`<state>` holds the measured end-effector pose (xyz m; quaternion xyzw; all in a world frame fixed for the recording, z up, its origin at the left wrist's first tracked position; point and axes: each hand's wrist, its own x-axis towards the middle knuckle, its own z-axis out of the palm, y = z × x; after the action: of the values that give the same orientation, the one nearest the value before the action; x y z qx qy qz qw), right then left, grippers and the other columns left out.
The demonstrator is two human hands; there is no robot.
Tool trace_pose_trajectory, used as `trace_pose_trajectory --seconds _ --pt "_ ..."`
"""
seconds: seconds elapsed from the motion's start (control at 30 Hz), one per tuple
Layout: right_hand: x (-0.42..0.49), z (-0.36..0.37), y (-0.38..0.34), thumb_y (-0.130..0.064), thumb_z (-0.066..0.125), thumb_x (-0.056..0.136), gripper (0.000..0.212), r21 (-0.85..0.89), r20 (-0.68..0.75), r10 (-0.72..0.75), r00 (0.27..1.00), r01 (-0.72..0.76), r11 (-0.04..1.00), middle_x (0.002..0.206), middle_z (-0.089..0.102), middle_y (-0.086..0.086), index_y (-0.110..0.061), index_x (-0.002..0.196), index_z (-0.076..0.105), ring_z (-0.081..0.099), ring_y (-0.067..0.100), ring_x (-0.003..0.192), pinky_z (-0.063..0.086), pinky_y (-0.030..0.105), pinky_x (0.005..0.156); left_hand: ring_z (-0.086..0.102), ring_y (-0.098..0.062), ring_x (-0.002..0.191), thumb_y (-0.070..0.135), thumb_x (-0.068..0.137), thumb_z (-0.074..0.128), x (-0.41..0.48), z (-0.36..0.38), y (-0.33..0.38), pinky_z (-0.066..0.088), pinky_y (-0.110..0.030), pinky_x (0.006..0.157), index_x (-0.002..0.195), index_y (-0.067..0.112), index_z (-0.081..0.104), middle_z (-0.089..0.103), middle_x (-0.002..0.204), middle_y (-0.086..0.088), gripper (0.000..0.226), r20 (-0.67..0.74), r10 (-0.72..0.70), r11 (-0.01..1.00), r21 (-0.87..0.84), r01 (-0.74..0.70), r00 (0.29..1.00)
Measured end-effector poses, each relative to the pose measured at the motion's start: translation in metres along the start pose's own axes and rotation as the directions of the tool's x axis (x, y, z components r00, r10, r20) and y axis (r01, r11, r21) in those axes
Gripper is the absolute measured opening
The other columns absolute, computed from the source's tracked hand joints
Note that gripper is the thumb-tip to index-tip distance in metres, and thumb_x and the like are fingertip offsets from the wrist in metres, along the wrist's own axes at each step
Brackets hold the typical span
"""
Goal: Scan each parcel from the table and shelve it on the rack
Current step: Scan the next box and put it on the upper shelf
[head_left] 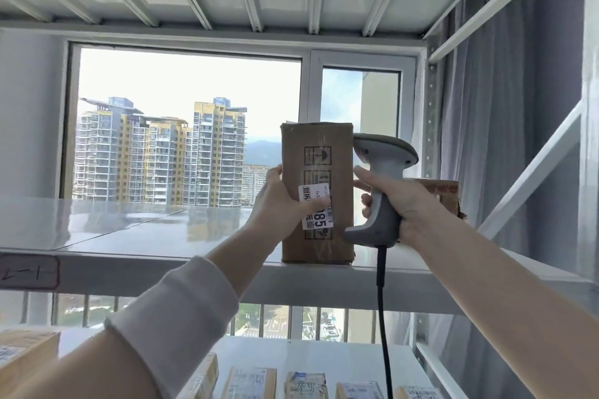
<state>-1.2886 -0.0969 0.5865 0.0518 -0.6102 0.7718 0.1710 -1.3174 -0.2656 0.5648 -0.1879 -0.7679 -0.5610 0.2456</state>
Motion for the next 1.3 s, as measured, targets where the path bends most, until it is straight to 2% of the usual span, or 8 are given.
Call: trace_pose_trajectory --seconds 0.33,0.47,0.57,0.67,0.77,0.87,1.03,1.3 --pt "0.038 0.006 0.012 -0.022 0.081 0.073 0.025 -0.063 -0.026 0.012 1.000 -0.013 0.998 0.080 0.069 0.004 -0.007 0.085 0.064 0.056 0.005 0.039 0.045 0.019 0.041 0.062 -0.026 0.099 0.029 0.073 0.080 0.044 0.007 -0.005 0.055 -0.042 0.086 0.125 0.004 0.036 0.061 0.110 -0.012 0.072 0.083 -0.136 0.977 0.177 0.119 0.987" --pt "0.052 0.010 0.017 -0.018 0.078 0.075 0.021 -0.004 -0.035 0.058 0.998 -0.058 0.998 0.056 0.065 0.003 -0.004 0.078 0.062 0.053 0.006 0.035 0.044 0.017 0.038 0.060 -0.028 0.104 0.027 0.075 0.077 0.061 0.010 -0.014 0.054 -0.038 0.085 0.128 0.002 0.029 0.058 0.114 -0.015 0.075 0.110 -0.161 0.969 0.206 0.136 0.981" --pt "0.062 0.012 0.019 -0.017 0.077 0.076 0.020 0.037 -0.020 0.109 0.994 -0.108 0.993 0.073 0.062 0.009 -0.006 0.078 0.061 0.051 0.007 0.034 0.044 0.017 0.037 0.059 -0.029 0.105 0.026 0.075 0.077 0.075 0.012 -0.021 0.052 -0.042 0.090 0.127 0.003 0.029 0.058 0.114 -0.015 0.075 0.124 -0.176 0.967 0.207 0.149 0.977" --pt "0.070 0.013 0.018 -0.020 0.077 0.077 0.022 0.004 -0.019 0.139 0.990 -0.139 0.990 0.078 0.060 0.010 -0.007 0.077 0.059 0.049 0.009 0.033 0.044 0.018 0.036 0.059 -0.026 0.098 0.027 0.076 0.077 0.085 0.012 -0.028 0.053 -0.039 0.087 0.127 0.004 0.028 0.058 0.104 -0.011 0.075 0.140 -0.183 0.964 0.220 0.150 0.973" --pt "0.075 0.015 0.018 -0.021 0.077 0.077 0.023 -0.007 -0.038 0.159 0.987 -0.159 0.987 0.058 0.061 0.006 -0.006 0.076 0.058 0.049 0.008 0.032 0.045 0.017 0.037 0.053 -0.022 0.090 0.028 0.077 0.076 0.094 0.011 -0.033 0.049 -0.030 0.076 0.130 0.004 0.027 0.050 0.085 -0.003 0.076 0.160 -0.178 0.962 0.237 0.137 0.971" --pt "0.081 0.016 0.018 -0.021 0.076 0.078 0.023 0.016 -0.052 0.179 0.982 -0.179 0.984 0.046 0.060 0.005 -0.007 0.077 0.058 0.050 0.008 0.032 0.046 0.017 0.037 0.053 -0.022 0.091 0.027 0.077 0.076 0.102 0.012 -0.036 0.049 -0.030 0.077 0.131 0.004 0.026 0.051 0.092 -0.005 0.077 0.182 -0.177 0.962 0.240 0.130 0.967" --pt "0.084 0.017 0.018 -0.018 0.075 0.079 0.022 0.038 -0.055 0.198 0.979 -0.196 0.980 0.066 0.064 0.009 -0.006 0.080 0.057 0.051 0.008 0.033 0.046 0.017 0.036 0.055 -0.026 0.103 0.026 0.076 0.077 0.109 0.013 -0.039 0.052 -0.035 0.085 0.131 0.004 0.026 0.053 0.106 -0.010 0.078 0.196 -0.170 0.964 0.237 0.122 0.966" --pt "0.083 0.018 0.016 -0.017 0.069 0.085 0.019 0.056 -0.070 0.203 0.977 -0.199 0.978 0.046 0.062 0.007 -0.005 0.080 0.055 0.050 0.008 0.032 0.046 0.017 0.036 0.054 -0.029 0.110 0.026 0.079 0.074 0.109 0.016 -0.040 0.051 -0.035 0.087 0.134 0.003 0.019 0.052 0.124 -0.017 0.080 0.193 -0.170 0.962 0.245 0.121 0.966"
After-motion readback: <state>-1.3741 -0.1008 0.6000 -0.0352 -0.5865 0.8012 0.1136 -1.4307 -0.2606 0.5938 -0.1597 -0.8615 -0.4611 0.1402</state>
